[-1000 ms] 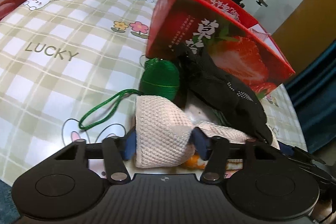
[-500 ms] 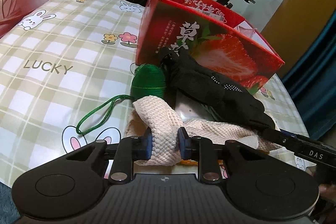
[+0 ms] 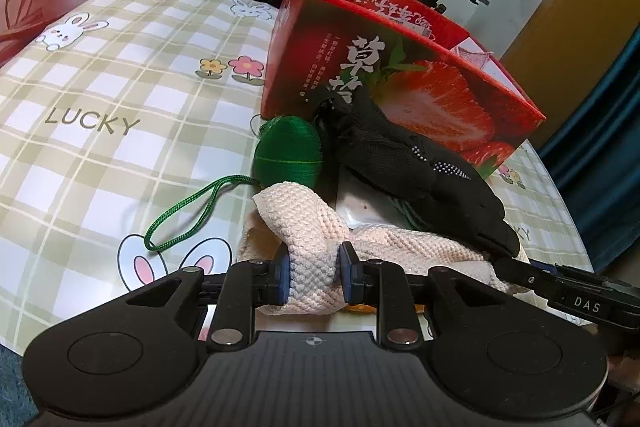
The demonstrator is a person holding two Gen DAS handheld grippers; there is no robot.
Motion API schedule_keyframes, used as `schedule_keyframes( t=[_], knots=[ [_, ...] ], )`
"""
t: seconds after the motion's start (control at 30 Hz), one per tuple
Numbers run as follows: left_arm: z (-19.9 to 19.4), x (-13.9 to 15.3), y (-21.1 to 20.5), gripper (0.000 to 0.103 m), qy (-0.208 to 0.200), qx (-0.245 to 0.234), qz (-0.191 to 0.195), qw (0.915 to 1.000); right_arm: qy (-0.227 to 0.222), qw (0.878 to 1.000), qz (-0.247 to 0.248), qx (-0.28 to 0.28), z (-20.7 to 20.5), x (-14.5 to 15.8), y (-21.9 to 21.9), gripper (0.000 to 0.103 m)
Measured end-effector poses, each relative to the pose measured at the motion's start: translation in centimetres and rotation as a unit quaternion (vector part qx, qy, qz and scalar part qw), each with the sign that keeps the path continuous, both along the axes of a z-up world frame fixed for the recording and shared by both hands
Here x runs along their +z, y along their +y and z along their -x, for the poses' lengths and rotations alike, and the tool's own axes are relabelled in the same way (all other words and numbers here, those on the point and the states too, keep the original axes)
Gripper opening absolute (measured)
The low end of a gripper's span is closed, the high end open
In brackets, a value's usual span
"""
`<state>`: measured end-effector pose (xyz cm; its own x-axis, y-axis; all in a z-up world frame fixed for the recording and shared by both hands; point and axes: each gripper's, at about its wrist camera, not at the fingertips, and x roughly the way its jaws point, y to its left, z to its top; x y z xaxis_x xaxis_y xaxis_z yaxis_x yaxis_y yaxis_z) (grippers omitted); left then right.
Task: Organize soft objects
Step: 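Lift the cream towel with both grippers and carry it over the box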
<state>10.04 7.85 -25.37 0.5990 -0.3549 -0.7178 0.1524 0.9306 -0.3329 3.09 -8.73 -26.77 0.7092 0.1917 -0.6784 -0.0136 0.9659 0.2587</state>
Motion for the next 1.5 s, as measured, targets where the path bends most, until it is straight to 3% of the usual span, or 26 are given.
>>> schedule_keyframes(
  t=[0.17,0.83,1.5],
  knots=[
    [0.5,0.8,-0.2,0.023,-0.016,-0.007,-0.004,0.9998,-0.018,1.000,0.004,0.003,0.4,1.1,-0.2,0.022],
    [0.8,9.0,-1.4,0.023,-0.141,-0.033,-0.001,0.9894,-0.110,0.994,-0.004,-0.009,0.5,8.3,-2.0,0.022],
    [-2.2,11.5,-1.8,0.023,-0.160,-0.033,0.029,0.9862,-0.158,0.987,0.002,-0.013,-1.7,12.2,-3.3,0.022]
  ],
)
